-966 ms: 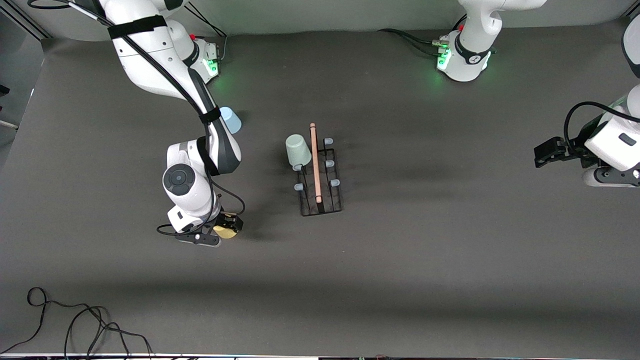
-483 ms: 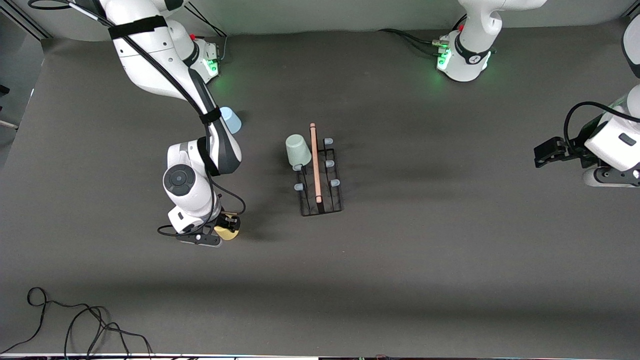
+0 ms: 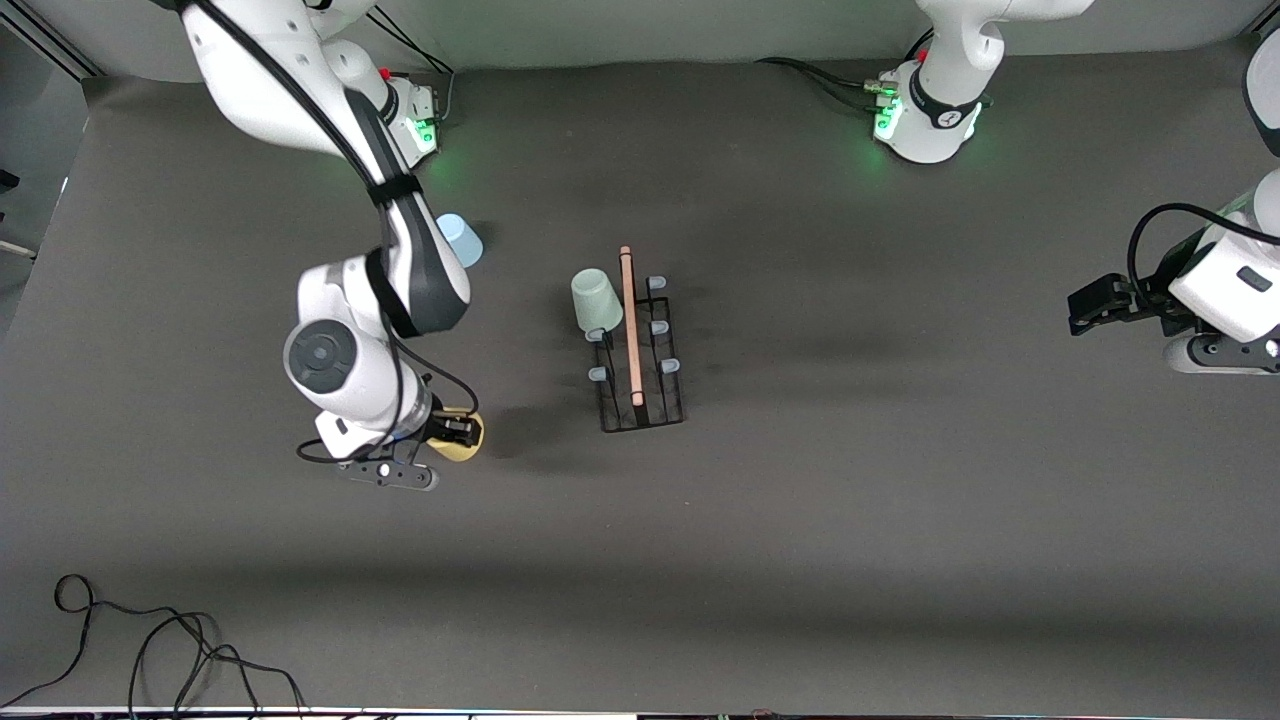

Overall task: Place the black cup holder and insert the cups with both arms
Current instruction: 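Move the right gripper to the yellow cup and grasp it, then place the yellow cup onto a rack peg with the right gripper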

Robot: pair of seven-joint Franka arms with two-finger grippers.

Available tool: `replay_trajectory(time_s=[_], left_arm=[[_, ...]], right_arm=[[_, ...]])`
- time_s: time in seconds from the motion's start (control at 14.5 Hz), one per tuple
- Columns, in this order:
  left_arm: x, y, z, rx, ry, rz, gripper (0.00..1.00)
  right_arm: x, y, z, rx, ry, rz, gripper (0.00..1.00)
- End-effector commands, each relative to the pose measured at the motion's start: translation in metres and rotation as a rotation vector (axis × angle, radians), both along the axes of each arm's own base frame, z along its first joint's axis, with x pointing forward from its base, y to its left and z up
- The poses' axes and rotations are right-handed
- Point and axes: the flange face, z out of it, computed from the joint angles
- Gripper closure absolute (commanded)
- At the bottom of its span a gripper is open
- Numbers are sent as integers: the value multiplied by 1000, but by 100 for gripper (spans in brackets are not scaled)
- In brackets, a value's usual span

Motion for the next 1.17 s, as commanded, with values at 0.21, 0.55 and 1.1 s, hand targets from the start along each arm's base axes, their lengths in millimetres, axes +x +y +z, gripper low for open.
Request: replay_trajectory(time_s=[0.21, 0.55, 1.1], left_arm=[[-2, 0, 2, 9, -2, -13, 0], [-2, -1, 0, 10, 1, -16, 0], [-1, -1, 0, 10, 3, -16, 0]], right_arm=[[-26, 118, 45, 50, -31, -165, 98], [-44, 172, 51, 86, -43, -236, 98], [-62, 209, -1, 47, -55, -217, 79]])
